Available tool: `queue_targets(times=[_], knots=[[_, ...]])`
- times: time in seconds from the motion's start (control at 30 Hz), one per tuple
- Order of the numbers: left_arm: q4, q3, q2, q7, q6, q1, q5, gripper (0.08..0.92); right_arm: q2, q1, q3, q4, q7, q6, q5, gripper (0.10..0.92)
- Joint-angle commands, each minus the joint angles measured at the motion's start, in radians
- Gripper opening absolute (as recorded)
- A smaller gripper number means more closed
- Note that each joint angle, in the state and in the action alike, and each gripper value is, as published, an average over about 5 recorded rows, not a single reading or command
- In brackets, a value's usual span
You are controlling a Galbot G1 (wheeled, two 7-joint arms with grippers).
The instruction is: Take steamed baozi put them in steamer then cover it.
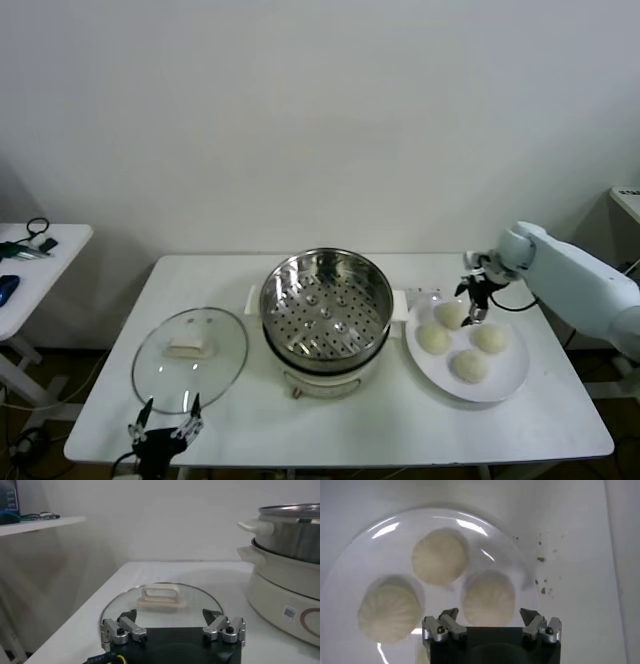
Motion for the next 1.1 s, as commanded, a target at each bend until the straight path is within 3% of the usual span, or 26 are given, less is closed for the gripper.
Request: queue_targets(times=[0.03, 0.2, 0.47, 0.67, 0.87, 1.1], knots=[[-0.003, -0.001, 0.000, -0.001, -0.002, 0.002, 0.000, 0.823, 0.060, -0.024, 0.030, -0.071, 0.017, -0.002, -0.068, 0.823], [-0.008, 0.000, -0.001, -0.002, -0.001, 0.004, -0.001, 0.823, 0.059, -0.032, 0.040, -0.066, 0.017, 0.000, -0.069, 0.810], [-0.015, 0.004, -0.004, -0.008, 0.001, 0.006, -0.001, 0.823, 0.038, -0.016, 0.030, -0.007, 0.017, 0.013, -0.046, 0.652], [-0.026, 0.008, -0.004, -0.010, 0.001, 0.013, 0.000, 0.823, -0.018, 0.157, -0.119, 0.122, -0.001, 0.058, 0.010, 0.637], [-0.037, 0.016, 0.000, -0.010, 0.001, 0.019, 0.006, 0.823, -0.025, 0.514, -0.404, 0.281, -0.009, 0.227, 0.106, 0.642], [-0.047, 0.024, 0.003, -0.009, -0.002, 0.030, 0.016, 0.823, 0.089, 0.803, -0.548, 0.430, -0.042, 0.523, 0.238, 0.644]])
